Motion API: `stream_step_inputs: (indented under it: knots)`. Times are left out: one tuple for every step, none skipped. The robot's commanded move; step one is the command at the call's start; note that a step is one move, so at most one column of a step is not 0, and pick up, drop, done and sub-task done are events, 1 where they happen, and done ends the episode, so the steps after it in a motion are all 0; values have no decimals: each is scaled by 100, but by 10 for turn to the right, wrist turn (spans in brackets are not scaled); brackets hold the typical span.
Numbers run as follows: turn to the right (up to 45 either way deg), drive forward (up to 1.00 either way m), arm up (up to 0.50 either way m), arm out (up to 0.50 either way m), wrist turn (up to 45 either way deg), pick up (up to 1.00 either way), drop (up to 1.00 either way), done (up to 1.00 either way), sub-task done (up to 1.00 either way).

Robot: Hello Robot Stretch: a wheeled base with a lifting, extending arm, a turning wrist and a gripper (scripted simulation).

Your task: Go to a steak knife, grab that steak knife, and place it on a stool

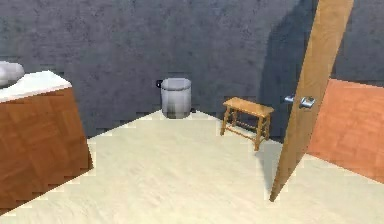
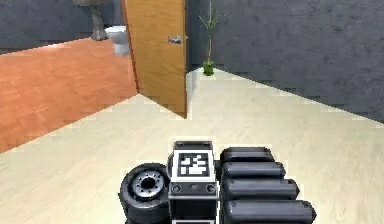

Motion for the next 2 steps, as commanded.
stream_step_inputs:
  knots:
    - [0,100,0,0,0,0,0,0,0]
    - [-30,0,0,0,0,0,0,0,0]
